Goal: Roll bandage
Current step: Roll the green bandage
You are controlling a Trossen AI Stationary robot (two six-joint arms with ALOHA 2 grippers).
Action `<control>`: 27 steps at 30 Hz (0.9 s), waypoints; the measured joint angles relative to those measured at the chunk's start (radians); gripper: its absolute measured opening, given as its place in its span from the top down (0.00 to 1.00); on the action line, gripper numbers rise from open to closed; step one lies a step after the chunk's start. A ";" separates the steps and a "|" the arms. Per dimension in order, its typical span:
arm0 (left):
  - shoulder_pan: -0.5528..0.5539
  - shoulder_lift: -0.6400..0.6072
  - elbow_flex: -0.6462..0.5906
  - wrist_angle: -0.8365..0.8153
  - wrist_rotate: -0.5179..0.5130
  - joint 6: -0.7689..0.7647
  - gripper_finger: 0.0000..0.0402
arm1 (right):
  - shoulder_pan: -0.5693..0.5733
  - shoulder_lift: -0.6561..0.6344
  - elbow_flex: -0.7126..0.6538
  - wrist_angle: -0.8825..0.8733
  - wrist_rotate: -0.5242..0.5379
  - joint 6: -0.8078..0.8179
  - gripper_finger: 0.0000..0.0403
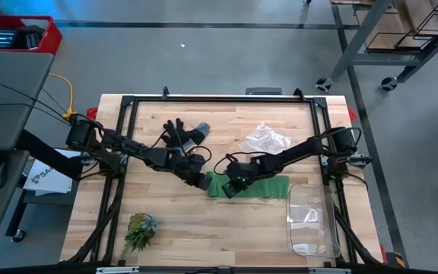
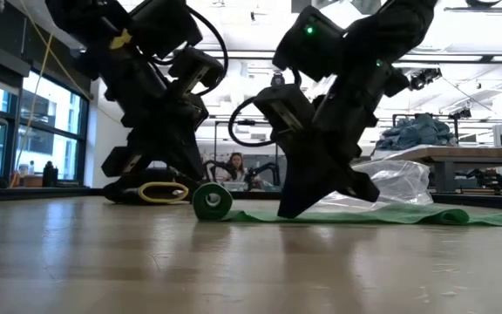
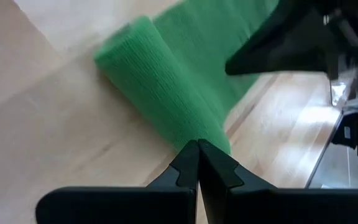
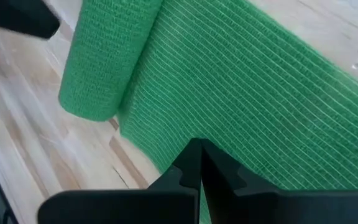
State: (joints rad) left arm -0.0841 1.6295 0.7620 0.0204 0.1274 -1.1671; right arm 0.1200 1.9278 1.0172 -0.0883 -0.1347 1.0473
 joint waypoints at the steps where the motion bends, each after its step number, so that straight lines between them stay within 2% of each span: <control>1: 0.003 0.000 0.000 0.000 -0.001 0.000 1.00 | 0.000 0.004 0.000 0.000 -0.001 0.000 1.00; 7: 0.012 0.000 0.000 -0.017 -0.001 0.013 1.00 | 0.000 0.006 0.000 -0.006 0.002 0.009 1.00; 14: 0.009 -0.013 0.000 -0.177 -0.056 -0.029 1.00 | 0.000 0.008 0.000 -0.010 0.004 0.010 1.00; 27: 0.004 0.079 0.000 -0.069 -0.039 -0.070 1.00 | 0.000 0.009 -0.002 -0.012 0.011 0.027 1.00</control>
State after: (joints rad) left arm -0.0803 1.7088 0.7620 -0.0489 0.0880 -1.2373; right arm 0.1204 1.9366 1.0153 -0.1005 -0.1234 1.0748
